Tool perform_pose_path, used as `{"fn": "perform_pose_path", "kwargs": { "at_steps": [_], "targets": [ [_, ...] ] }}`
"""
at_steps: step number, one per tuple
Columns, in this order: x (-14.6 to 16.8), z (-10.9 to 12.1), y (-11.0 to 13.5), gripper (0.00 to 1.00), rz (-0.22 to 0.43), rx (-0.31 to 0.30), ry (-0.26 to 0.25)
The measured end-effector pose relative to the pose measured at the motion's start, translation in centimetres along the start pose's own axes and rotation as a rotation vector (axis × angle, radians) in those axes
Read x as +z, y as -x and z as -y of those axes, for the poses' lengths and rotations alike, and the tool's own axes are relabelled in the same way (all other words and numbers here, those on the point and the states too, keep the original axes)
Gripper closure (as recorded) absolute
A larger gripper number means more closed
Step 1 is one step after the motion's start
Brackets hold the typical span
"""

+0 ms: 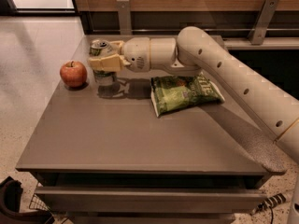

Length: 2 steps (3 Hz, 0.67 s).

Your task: Move 7up can near apple

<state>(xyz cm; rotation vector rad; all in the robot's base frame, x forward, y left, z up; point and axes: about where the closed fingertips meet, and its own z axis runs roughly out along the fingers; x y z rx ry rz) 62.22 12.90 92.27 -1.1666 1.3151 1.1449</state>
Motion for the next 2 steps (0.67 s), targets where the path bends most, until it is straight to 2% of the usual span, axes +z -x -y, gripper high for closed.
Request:
{"fn": "perform_pose_path", "kwargs": {
  "at_steps": [1,2],
  "targets": [
    [1.15,0.76,-1.21,1.00,0.009,-0.011,0.012],
    [1.47,1.25,-1.84,1.00,0.011,-0.049,0.013]
  ]
}}
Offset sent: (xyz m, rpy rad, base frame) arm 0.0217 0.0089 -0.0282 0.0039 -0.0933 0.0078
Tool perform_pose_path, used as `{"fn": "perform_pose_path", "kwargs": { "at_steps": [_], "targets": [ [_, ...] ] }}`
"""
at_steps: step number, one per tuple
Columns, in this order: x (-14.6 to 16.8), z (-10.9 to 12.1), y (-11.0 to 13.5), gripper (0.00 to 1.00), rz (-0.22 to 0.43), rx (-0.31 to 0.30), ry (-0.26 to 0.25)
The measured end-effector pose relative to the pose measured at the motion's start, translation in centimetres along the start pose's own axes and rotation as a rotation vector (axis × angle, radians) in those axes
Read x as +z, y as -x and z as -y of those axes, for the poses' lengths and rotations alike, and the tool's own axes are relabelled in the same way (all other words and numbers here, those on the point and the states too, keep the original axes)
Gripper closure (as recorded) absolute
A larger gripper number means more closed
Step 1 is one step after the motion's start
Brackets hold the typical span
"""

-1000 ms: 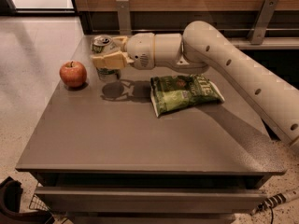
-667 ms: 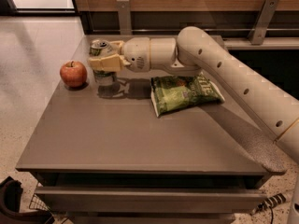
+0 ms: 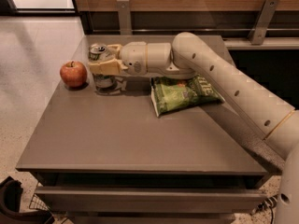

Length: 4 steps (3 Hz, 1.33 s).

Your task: Move 7up can near apple

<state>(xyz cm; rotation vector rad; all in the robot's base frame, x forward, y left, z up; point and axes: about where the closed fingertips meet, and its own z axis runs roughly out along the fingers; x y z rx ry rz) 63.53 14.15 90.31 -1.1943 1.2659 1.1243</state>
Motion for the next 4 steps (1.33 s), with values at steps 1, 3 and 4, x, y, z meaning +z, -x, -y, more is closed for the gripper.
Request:
{"fn": "perform_pose_path", "kwargs": {
  "at_steps": [1,3,4],
  "targets": [
    [-0.07,0.66,-0.70,1.00,-0.005,-0.019,0.003],
    [0.50,0.44,-0.67,0.56,-0.005,-0.021,0.014],
    [0.71,0.32,-0.64,0.33,-0.004,-0.022,0.018]
  ]
}}
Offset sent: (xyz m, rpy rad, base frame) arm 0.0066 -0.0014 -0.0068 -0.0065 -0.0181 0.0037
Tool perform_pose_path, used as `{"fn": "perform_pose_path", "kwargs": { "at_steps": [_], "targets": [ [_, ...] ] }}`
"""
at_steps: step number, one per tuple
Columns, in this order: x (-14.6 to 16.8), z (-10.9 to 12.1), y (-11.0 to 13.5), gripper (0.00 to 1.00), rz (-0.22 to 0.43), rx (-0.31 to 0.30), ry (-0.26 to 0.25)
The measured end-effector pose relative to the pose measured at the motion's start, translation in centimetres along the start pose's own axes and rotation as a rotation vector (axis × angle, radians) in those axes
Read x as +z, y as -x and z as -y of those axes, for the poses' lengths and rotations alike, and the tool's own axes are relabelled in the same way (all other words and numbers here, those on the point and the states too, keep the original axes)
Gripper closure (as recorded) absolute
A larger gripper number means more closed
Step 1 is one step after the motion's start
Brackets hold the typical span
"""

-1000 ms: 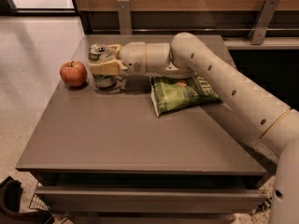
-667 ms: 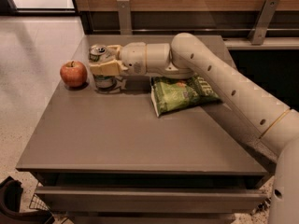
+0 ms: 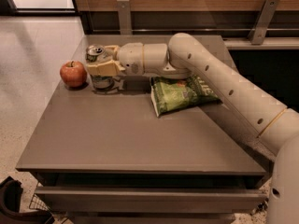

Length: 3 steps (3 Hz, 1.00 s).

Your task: Move 7up can near apple

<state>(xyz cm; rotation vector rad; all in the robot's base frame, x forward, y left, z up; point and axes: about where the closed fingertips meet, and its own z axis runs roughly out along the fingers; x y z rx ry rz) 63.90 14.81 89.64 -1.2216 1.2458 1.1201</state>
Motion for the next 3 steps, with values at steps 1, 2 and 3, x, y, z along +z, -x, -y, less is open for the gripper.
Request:
{"fn": "perform_pose_path", "kwargs": {
  "at_steps": [1,2,3],
  "targets": [
    [0.27,-0.14,0.05,0.09,0.001,0.000,0.005],
    [0.48,-0.25,0.09,0.00,0.001,-0.001,0.009],
    [0.49,-0.26,0.09,0.00,0.001,-0.001,0.009]
  ]
}}
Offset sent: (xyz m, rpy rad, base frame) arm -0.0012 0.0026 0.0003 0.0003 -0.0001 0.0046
